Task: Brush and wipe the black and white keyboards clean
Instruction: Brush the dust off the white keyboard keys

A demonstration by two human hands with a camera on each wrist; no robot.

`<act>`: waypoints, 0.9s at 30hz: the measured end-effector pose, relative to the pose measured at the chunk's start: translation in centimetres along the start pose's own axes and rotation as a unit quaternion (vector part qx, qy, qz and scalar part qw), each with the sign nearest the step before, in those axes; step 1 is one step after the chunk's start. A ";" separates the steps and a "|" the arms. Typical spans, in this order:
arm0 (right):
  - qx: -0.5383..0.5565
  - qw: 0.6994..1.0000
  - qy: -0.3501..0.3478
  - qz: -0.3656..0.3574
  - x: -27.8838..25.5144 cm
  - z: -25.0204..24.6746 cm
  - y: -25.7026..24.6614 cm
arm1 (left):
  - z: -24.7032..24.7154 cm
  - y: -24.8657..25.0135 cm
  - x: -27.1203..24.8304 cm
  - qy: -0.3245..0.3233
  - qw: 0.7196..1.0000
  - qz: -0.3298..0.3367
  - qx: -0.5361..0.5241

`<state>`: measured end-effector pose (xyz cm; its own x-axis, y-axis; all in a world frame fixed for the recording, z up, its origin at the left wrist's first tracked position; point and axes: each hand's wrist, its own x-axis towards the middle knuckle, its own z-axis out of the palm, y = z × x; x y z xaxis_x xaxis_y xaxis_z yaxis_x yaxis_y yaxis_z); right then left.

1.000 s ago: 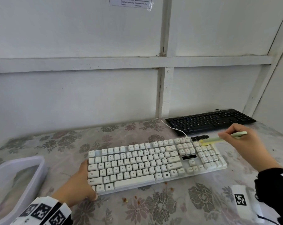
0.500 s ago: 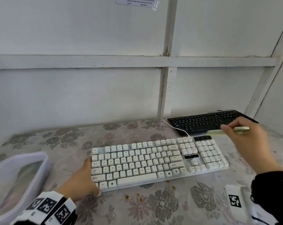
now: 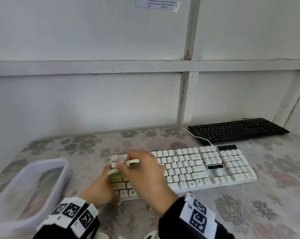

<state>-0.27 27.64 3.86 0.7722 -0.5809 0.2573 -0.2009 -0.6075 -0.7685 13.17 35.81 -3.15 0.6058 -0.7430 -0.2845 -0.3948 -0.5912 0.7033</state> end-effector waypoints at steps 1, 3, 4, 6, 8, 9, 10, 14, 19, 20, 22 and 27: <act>-0.008 1.000 0.004 -0.007 -0.1 0.4 -0.2 | -0.1 -0.1 0.0 -0.005 1.000 -0.001 0.001; -0.021 1.000 0.014 -0.003 -0.2 0.6 -0.1 | -0.1 -0.4 0.2 -0.004 1.000 0.003 -0.007; -0.024 1.000 0.014 0.008 -0.2 0.4 0.2 | -0.1 -0.4 0.2 0.001 1.000 0.008 -0.010; -0.035 0.999 0.004 0.031 0.0 -0.6 0.9 | -0.1 -0.3 0.1 0.010 1.000 0.004 -0.013; -0.064 0.997 0.010 0.045 0.1 -1.7 1.3 | 0.0 0.0 0.0 0.008 1.000 -0.001 -0.011; -0.075 0.996 0.028 0.041 0.0 -2.1 1.3 | 0.0 0.0 0.0 0.009 1.000 -0.001 -0.013; -0.075 0.996 0.045 0.033 0.0 -2.3 1.1 | 0.0 0.1 -0.1 0.010 1.000 -0.001 -0.015; 0.033 0.999 0.026 0.027 -0.8 -1.3 0.6 | 0.0 0.0 -0.2 0.015 1.000 0.000 -0.024; -0.041 0.996 0.059 0.058 -0.8 -2.7 2.6 | -0.2 -0.1 -0.3 0.003 1.000 0.009 -0.016; -0.062 0.994 0.071 0.060 -0.8 -3.1 2.8 | -0.2 -0.1 -0.3 0.001 1.000 0.012 -0.016; -0.087 0.991 0.089 0.049 -1.1 -3.3 2.6 | -0.2 -0.1 -0.2 0.000 1.000 0.015 -0.017; 0.040 0.996 0.060 0.051 -1.4 -2.8 3.3 | -0.1 0.1 -0.4 0.003 1.000 0.022 -0.011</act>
<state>-3.73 24.97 2.63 0.6713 -0.7012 0.2401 -0.2220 -0.4993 -0.8375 13.00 36.07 -2.92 0.5916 -0.7668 -0.2490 -0.4057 -0.5500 0.7300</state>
